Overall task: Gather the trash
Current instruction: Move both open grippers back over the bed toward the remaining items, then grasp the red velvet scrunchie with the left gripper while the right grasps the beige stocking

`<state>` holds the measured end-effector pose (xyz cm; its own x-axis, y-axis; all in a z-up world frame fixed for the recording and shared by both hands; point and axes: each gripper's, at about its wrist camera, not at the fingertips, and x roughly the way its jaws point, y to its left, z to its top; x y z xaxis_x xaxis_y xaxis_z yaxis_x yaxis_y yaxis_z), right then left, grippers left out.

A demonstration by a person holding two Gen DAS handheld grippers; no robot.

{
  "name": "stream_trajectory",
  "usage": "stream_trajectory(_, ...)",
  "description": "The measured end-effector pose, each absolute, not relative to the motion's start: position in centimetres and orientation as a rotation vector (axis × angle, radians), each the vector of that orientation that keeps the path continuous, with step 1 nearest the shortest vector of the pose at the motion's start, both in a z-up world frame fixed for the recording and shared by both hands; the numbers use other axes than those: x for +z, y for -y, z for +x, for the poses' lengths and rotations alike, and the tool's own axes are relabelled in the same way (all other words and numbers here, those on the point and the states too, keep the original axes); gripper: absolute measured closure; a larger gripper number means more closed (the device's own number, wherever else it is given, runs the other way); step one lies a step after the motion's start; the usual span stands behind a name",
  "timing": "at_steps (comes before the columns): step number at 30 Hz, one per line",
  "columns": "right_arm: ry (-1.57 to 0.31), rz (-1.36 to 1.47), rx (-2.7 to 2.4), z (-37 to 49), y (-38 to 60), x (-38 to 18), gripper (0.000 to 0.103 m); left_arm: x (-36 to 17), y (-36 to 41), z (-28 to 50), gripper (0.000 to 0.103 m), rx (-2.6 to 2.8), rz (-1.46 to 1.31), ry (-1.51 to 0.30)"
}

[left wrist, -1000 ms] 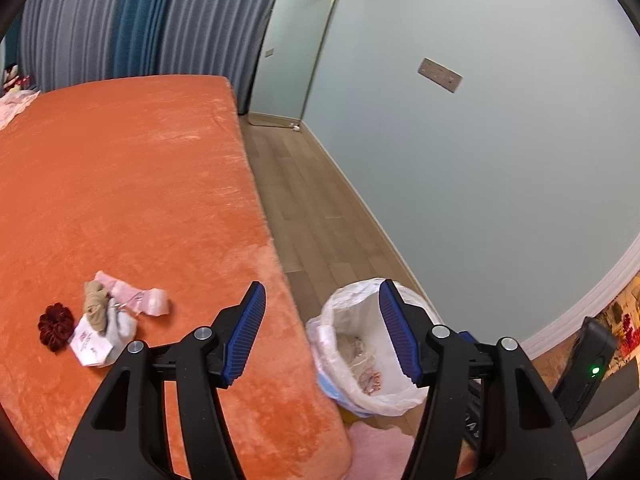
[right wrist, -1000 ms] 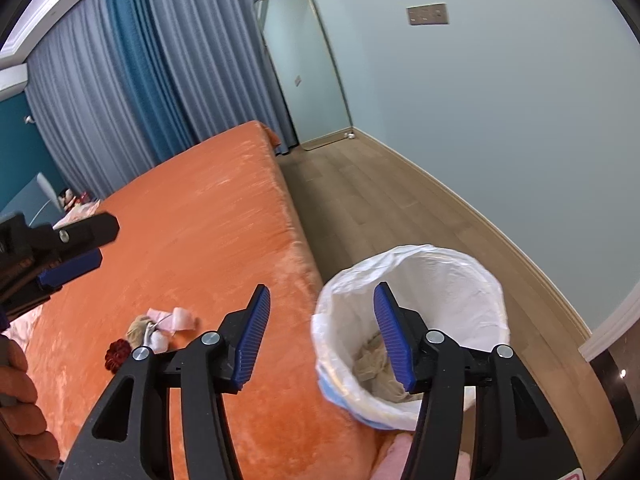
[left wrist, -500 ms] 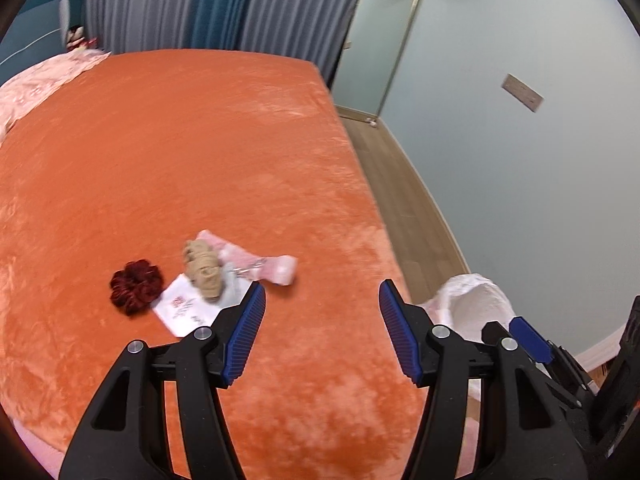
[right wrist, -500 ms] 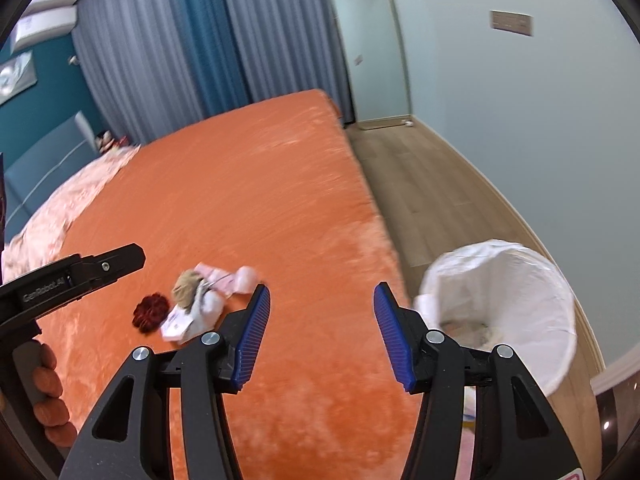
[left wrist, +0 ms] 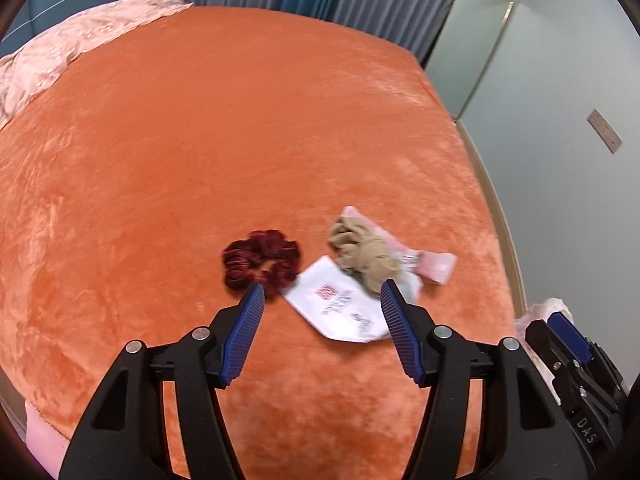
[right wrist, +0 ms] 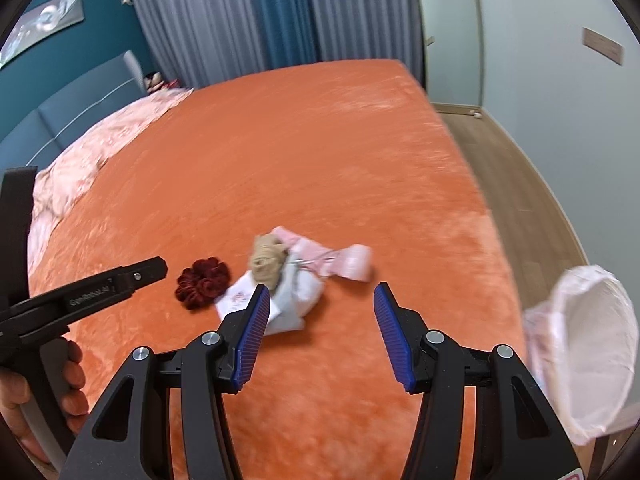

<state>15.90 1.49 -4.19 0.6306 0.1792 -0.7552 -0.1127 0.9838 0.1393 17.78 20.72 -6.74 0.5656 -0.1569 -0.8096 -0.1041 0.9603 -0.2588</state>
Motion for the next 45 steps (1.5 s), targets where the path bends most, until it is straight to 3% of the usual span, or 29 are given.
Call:
stream_trajectory(16,-0.994,0.019,0.225,23.8,-9.2,-11.0,0.050,-15.1,-26.6,24.7,0.047,0.023,-0.397,-1.106)
stream_trajectory(19,-1.010,0.010,0.223,24.8,-9.8,-12.1,0.055,-16.3,-26.5,25.5,0.055,0.000,-0.414,-1.133)
stream_trajectory(23,-1.042,0.004,0.222,25.6,-9.8,-13.4,0.076,-17.4,-26.2,25.9,0.074,-0.015,-0.428,-1.149)
stream_trajectory(27,-1.049,0.022,0.227,25.7,-9.6,-13.8,0.085,-17.5,-26.0,25.9,0.090,-0.003,-0.416,-1.147)
stream_trajectory(35,-0.973,0.063,0.256,24.3,-8.4,-10.0,0.093,-14.1,-24.8,25.0,0.095,-0.026,-0.404,-1.089)
stream_trajectory(45,-0.806,0.137,0.231,21.3,-3.0,-2.1,0.095,-4.6,-18.8,22.9,0.095,-0.143,-0.346,-0.954)
